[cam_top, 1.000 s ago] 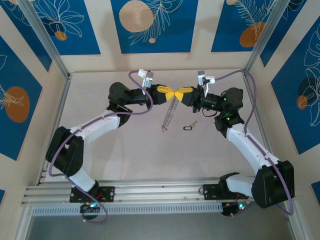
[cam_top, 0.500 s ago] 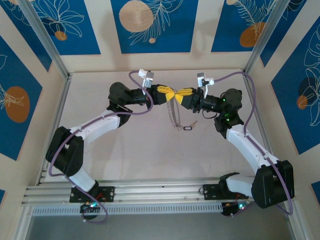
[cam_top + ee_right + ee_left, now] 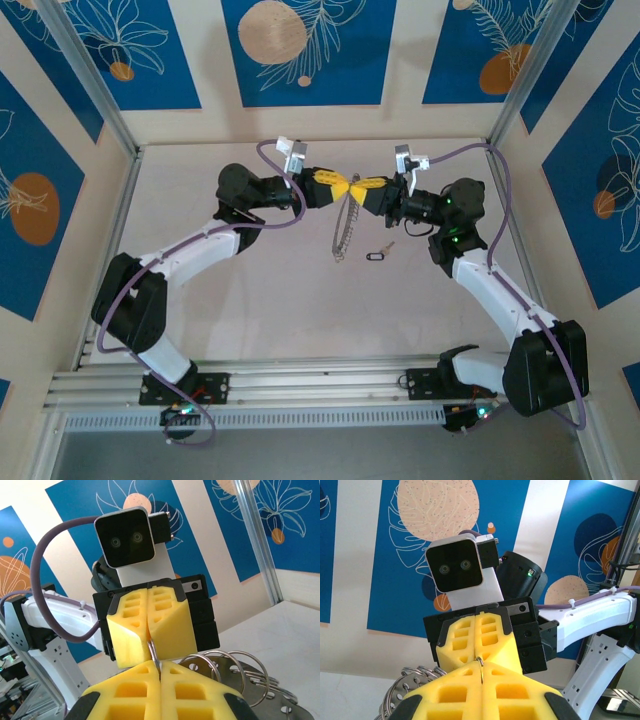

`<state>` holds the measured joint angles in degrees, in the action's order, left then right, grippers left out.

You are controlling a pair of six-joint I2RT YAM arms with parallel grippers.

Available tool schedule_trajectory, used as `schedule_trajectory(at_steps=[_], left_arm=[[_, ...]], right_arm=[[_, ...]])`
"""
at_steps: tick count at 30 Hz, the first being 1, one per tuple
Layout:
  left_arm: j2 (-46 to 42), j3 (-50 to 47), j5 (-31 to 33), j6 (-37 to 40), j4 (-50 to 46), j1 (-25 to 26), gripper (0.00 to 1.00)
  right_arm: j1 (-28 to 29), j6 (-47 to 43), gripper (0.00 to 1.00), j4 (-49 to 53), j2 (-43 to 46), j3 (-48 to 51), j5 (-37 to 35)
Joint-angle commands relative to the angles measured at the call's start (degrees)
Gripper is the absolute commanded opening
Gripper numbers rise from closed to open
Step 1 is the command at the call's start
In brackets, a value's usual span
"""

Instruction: Put the keys on the keyring

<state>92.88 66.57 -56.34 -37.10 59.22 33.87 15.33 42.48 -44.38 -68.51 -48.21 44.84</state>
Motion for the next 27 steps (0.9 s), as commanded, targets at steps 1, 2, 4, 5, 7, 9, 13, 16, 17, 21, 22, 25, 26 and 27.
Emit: schedule_trajectory(at_steps=[1, 2, 4, 5, 7, 9, 13, 16, 17, 21, 22, 25, 26, 27], left_arm=[[-0.2, 2.0, -1.3, -1.1, 3.9, 0.6, 0.11], [-0.4, 1.9, -1.0, -1.4, 4.0, 0.5, 0.15], [-1.0, 1.4, 0.3, -1.7, 4.1, 0.3, 0.22], [-1.4, 1.0, 1.2, -1.7, 4.0, 0.2, 0.26], [-2.5, -0.4, 3.5, -1.8, 3.7, -0.5, 0.36], [-4.0, -2.0, 6.5, -1.4, 3.3, -1.1, 0.42], [-6.1, -3.6, 8.5, 0.5, -0.4, -1.4, 0.48], [-6.8, -4.8, 9.5, 0.5, -1.2, -1.4, 0.49], [-7.0, -5.0, 9.8, 0.5, -1.5, -1.4, 0.5], [-7.0, -5.7, 10.9, -0.4, -3.2, -1.4, 0.5], [-7.0, -5.9, 11.2, -0.7, -3.3, -1.3, 0.5], [-6.3, -6.0, 11.3, -1.8, -2.5, -1.4, 0.47], [-6.0, -5.9, 11.1, -2.3, -2.1, -1.3, 0.45], [-5.6, -5.8, 10.8, -2.9, -1.5, -1.4, 0.43]], right_arm=[[-0.1, 3.0, 0.0, -5.1, -0.7, 1.7, -6.4], [-0.1, 3.5, 0.0, -6.3, -0.7, 2.2, -7.0], [-0.3, 4.4, 0.0, -8.1, -0.7, 2.9, -7.6], [-0.3, 4.5, 0.0, -8.3, -0.7, 3.1, -7.8], [-0.4, 4.9, 0.0, -8.9, -0.7, 3.1, -8.1], [-0.5, 5.0, 0.0, -9.1, -0.7, 3.1, -8.2], [-0.7, 6.4, 0.0, -11.2, -1.4, 3.2, -8.7], [-0.8, 8.6, 0.0, -14.1, -2.5, 3.2, -9.2], [-0.7, 9.2, 0.0, -14.8, -2.8, 3.2, -9.4], [-0.4, 12.2, 0.0, -19.2, -4.6, 3.3, -10.5], [-0.3, 12.8, 0.0, -20.2, -5.0, 3.3, -10.8], [0.3, 14.2, 0.0, -22.3, -5.9, 3.1, -11.5], [0.5, 14.5, 0.0, -22.7, -6.2, 3.0, -11.6], [0.8, 14.8, 0.0, -23.2, -6.5, 2.8, -11.7]])
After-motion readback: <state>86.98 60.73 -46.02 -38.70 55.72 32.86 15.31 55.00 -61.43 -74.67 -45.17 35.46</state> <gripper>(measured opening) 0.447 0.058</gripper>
